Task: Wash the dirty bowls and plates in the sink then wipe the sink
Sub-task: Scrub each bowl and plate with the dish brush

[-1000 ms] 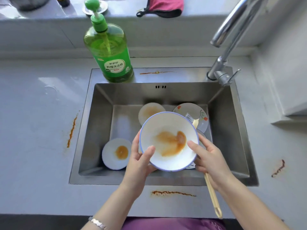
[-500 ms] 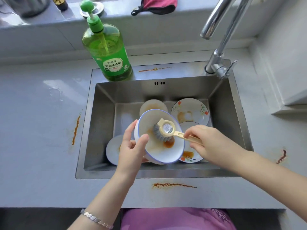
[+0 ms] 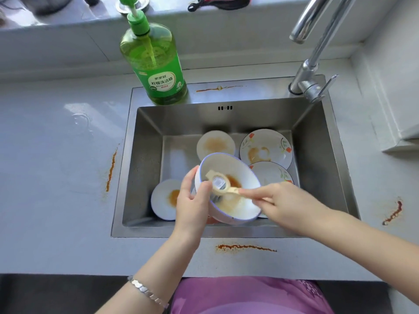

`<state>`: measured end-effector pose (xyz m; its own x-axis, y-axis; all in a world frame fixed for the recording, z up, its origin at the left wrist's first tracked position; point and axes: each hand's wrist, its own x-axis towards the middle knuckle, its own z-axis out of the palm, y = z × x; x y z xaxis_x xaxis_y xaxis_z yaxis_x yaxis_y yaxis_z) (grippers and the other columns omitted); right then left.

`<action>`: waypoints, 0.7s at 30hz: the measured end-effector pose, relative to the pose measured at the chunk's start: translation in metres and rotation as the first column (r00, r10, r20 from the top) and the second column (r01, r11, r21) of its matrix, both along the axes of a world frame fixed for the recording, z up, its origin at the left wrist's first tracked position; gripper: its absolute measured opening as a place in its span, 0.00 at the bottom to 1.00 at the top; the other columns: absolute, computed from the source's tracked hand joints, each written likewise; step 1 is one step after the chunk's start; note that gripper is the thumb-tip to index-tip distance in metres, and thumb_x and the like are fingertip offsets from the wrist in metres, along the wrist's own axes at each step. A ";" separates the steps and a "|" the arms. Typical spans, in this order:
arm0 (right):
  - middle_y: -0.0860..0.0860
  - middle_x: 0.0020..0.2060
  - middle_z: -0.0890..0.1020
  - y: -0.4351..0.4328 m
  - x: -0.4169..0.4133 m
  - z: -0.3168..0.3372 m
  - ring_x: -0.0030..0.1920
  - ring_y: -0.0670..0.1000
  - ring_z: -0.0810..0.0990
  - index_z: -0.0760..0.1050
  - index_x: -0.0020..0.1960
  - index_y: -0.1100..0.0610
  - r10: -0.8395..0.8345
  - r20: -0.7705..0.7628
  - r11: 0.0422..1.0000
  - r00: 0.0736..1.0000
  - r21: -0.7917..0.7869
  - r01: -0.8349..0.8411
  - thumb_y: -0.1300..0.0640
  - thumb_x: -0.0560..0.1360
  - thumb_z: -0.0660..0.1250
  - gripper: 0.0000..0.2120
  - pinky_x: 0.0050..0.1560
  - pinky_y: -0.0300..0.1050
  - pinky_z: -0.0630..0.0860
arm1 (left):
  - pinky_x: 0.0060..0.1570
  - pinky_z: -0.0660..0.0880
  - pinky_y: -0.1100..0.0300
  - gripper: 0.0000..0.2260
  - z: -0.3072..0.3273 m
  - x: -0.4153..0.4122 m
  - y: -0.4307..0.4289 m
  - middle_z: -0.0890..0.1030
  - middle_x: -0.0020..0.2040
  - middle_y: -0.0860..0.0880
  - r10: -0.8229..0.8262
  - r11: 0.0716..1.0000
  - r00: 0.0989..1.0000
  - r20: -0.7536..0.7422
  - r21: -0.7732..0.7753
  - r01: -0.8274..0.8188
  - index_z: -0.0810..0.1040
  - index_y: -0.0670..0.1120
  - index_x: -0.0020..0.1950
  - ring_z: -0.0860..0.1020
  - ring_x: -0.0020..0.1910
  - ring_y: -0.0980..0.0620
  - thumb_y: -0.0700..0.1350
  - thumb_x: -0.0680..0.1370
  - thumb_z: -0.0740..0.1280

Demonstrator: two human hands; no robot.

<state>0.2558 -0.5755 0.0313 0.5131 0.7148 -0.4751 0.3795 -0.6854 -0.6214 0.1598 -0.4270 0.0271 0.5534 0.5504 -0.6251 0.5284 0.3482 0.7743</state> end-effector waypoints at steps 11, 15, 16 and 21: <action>0.40 0.33 0.77 0.005 0.005 0.010 0.35 0.46 0.73 0.71 0.60 0.32 -0.013 0.034 0.999 0.999 -0.046 0.015 0.56 0.79 0.57 0.19 0.42 0.40 0.70 | 0.38 0.79 0.50 0.20 0.005 -0.004 0.010 0.78 0.28 0.59 0.002 0.998 0.998 0.055 0.058 -0.005 0.72 0.55 0.64 0.77 0.29 0.60 0.40 0.75 0.63; 0.45 0.37 0.82 -0.001 -0.011 0.016 0.38 0.48 0.79 0.69 0.58 0.28 0.048 -0.092 0.998 0.995 -0.038 -0.051 0.55 0.79 0.57 0.21 0.45 0.42 0.74 | 0.41 0.78 0.44 0.20 0.007 -0.001 0.022 0.75 0.31 0.54 0.040 0.992 0.997 0.061 0.116 -0.047 0.73 0.56 0.63 0.75 0.36 0.50 0.36 0.77 0.60; 0.45 0.42 0.84 0.003 -0.018 0.019 0.46 0.49 0.81 0.70 0.56 0.27 0.037 -0.153 0.999 0.987 0.045 -0.030 0.55 0.78 0.58 0.20 0.50 0.42 0.75 | 0.43 0.77 0.42 0.20 0.008 0.000 0.020 0.75 0.31 0.54 0.021 0.993 0.998 0.062 0.111 -0.028 0.73 0.57 0.62 0.74 0.38 0.48 0.36 0.77 0.60; 0.42 0.36 0.78 0.010 0.010 0.011 0.44 0.53 0.76 0.65 0.61 0.28 -0.024 0.141 0.999 0.990 -0.031 0.028 0.56 0.79 0.56 0.22 0.46 0.48 0.74 | 0.31 0.79 0.53 0.20 0.013 -0.001 0.021 0.76 0.25 0.61 -0.031 0.995 0.997 0.064 0.098 0.025 0.71 0.57 0.63 0.77 0.26 0.61 0.36 0.77 0.59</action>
